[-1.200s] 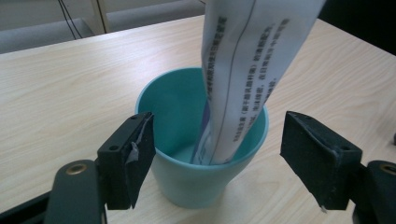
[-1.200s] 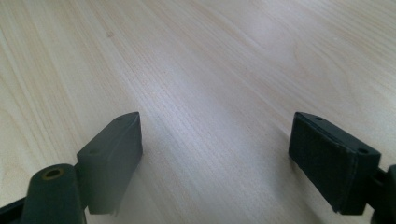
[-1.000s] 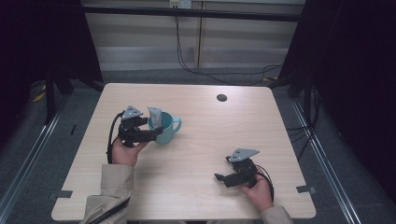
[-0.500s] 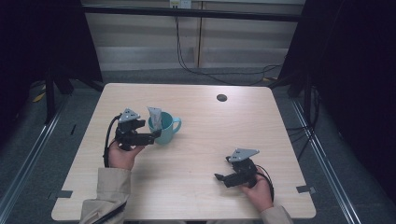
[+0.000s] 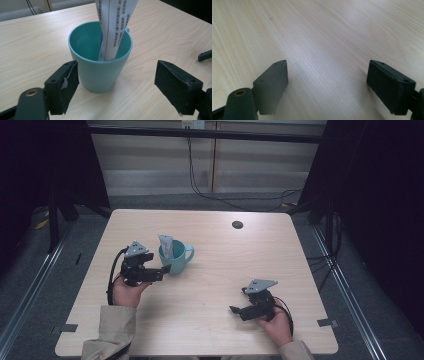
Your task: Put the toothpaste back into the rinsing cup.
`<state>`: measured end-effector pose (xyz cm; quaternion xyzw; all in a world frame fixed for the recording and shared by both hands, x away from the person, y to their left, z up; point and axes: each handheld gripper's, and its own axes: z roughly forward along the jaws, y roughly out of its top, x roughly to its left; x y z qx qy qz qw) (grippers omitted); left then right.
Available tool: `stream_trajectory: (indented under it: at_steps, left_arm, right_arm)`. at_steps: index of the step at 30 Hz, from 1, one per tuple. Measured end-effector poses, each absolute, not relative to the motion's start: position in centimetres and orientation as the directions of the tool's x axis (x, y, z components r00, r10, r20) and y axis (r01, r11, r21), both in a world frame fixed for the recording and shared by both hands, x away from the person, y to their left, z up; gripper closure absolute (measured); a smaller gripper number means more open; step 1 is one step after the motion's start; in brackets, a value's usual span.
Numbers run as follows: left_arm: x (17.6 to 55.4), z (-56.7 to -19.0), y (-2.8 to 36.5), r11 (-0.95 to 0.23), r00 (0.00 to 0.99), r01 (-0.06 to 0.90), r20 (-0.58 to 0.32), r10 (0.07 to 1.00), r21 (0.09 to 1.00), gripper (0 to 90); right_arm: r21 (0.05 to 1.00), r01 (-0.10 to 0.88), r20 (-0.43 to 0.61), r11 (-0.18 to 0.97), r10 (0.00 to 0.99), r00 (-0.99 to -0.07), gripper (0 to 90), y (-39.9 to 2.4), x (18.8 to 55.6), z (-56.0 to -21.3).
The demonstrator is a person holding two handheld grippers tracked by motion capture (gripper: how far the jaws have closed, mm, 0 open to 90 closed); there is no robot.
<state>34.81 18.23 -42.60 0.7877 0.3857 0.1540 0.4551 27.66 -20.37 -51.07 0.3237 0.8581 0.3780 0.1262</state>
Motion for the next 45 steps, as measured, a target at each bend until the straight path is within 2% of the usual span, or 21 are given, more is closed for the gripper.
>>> stream_trajectory:
  at_steps: [45]
  left_arm:
    - [32.1,-47.5,20.5,-0.325,0.658,0.515,-0.122,0.743,0.793,16.7]
  right_arm:
    - [0.731,0.46,0.028,0.505,0.651,-0.759,16.8,-20.4,27.7,-51.1]
